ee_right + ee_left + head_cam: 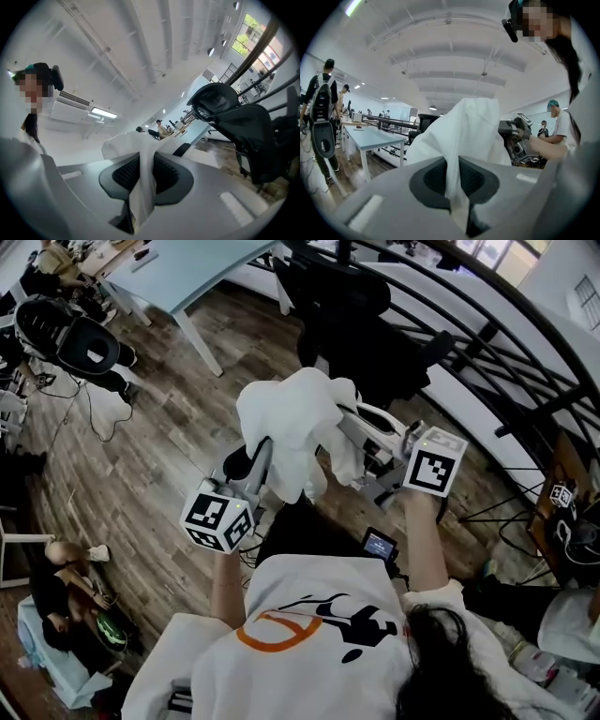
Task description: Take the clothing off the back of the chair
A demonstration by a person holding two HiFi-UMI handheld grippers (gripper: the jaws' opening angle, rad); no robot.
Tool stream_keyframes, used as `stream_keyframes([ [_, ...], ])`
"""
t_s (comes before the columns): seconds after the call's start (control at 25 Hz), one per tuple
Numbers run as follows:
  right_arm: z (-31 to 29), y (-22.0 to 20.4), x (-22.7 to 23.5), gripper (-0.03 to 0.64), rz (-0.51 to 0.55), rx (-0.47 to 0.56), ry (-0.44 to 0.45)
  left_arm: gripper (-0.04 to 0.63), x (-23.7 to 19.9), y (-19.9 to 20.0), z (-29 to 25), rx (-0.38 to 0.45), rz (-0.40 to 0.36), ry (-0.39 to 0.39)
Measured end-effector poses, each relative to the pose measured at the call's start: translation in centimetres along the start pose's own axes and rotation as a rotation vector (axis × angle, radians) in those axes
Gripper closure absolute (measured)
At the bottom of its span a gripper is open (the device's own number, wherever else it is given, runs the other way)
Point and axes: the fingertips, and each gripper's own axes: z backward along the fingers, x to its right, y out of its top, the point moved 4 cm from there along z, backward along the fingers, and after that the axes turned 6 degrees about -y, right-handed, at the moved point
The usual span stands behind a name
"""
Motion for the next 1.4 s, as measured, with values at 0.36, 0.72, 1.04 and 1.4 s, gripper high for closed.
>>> stream_keyframes([
  [0.36, 2.1, -5.1, -0.8, 0.529, -0.006, -0.030, -0.055, 0.557, 3.2, -3.7, 3.2, -0.052, 0.054, 0.056],
  [0.72, 0.1, -10.4, -1.9, 0.528, 0.019, -0.042, -0.141, 0.557, 1.3, -7.2, 6.8, -0.119, 0.041, 0.090],
  [1.04, -3.5, -16.5, -4.4, 0.528, 0.078, -0.035, -0.204, 0.557, -2.1, -10.3, 12.2, -0.119, 0.034, 0.076],
  [1.4, -8.3, -15.4, -2.9, 0.528, 0.053, -0.019, -0.272, 0.557, -7.0, -9.0, 10.1, -0.146, 0.058, -0.004],
])
